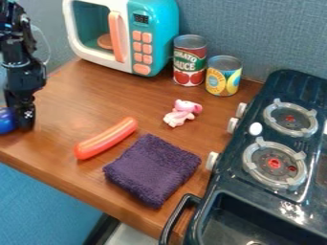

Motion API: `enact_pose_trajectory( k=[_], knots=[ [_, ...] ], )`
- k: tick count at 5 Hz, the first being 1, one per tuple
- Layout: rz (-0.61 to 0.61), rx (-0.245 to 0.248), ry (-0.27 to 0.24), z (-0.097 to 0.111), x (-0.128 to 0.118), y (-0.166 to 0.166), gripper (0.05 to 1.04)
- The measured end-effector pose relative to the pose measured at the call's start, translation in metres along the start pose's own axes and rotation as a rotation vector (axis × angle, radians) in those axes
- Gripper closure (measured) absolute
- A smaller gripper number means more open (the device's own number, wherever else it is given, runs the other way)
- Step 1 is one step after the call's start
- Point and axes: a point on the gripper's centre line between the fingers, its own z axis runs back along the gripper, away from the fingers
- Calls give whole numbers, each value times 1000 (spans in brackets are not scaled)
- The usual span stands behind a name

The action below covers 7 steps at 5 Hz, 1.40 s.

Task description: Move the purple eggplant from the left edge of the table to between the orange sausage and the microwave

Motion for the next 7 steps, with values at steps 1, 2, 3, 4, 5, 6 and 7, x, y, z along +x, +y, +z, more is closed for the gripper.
enact_pose_trajectory(
  k=[1,2,3,4,5,6,7],
  knots=[
    [23,-4,0,0,1,0,351],
    [69,-43,-23,1,4,-5,379],
    [154,-104,-47,14,12,-9,379],
    [182,-106,-75,35,38,-14,379],
    [174,-96,-125,54,81,-35,379],
    [192,-103,-118,55,112,-53,379],
    [222,-117,-93,48,135,-62,379]
  ],
)
